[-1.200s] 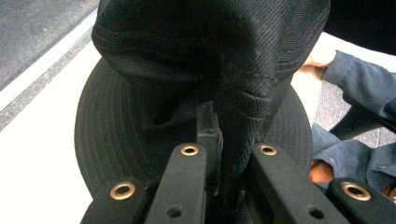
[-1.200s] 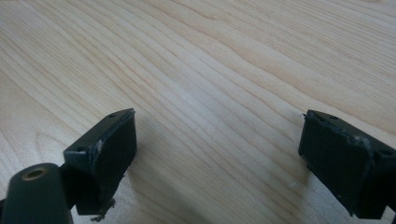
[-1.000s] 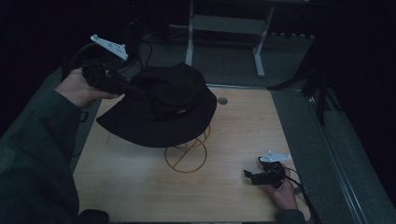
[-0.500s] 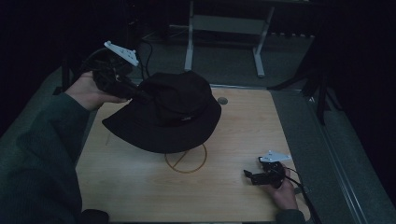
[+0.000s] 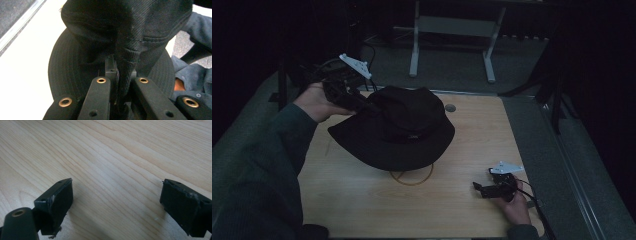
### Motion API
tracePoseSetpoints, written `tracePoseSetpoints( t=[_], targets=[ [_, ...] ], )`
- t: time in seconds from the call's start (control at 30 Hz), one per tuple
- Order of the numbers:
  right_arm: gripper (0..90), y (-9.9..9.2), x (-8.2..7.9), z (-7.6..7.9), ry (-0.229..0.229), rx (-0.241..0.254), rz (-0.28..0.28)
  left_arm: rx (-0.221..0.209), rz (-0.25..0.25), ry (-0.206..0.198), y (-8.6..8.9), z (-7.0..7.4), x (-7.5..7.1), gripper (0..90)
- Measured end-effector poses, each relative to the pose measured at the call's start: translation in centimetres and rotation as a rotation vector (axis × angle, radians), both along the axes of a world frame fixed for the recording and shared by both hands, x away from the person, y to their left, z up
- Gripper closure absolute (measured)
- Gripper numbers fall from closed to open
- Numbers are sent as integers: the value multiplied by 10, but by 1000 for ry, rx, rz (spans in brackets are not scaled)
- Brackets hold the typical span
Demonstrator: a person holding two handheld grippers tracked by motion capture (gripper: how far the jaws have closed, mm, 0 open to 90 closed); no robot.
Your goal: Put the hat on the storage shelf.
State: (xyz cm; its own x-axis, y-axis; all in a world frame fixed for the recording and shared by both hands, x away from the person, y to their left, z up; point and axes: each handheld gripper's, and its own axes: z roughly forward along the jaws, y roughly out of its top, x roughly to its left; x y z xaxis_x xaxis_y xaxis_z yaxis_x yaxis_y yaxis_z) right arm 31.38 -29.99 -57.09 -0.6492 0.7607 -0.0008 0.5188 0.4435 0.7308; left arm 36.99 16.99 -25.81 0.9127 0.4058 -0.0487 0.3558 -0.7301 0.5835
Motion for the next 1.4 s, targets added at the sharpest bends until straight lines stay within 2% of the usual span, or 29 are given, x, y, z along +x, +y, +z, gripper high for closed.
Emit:
tracePoseSetpoints(
  t=[0.1, 0.17, 0.57, 0.77, 0.87, 0.97, 1.03, 1.17, 1.27, 1.4],
  targets=[
    [112, 0, 0, 0, 0, 0, 0, 19, 23, 8, -3, -9, 5, 872],
    [112, 0, 0, 0, 0, 0, 0, 27, 21, 11, -5, -15, 8, 865],
    [112, 0, 0, 0, 0, 0, 0, 137, 25, 47, -23, -48, 16, 807],
    [112, 0, 0, 0, 0, 0, 0, 138, 21, 40, -30, -54, 15, 761],
    [112, 0, 0, 0, 0, 0, 0, 113, 19, 34, -31, -52, 13, 661],
    [112, 0, 0, 0, 0, 0, 0, 108, 23, 53, -31, -52, 13, 530],
    [112, 0, 0, 0, 0, 0, 0, 105, 30, 43, -31, -52, 11, 449],
    [112, 0, 0, 0, 0, 0, 0, 97, 68, 36, -27, -51, 10, 276],
    [112, 0, 0, 0, 0, 0, 0, 79, 93, 25, -22, -48, 9, 193],
    [112, 0, 0, 0, 0, 0, 0, 39, 117, 2, -12, -42, 4, 156]
  ],
)
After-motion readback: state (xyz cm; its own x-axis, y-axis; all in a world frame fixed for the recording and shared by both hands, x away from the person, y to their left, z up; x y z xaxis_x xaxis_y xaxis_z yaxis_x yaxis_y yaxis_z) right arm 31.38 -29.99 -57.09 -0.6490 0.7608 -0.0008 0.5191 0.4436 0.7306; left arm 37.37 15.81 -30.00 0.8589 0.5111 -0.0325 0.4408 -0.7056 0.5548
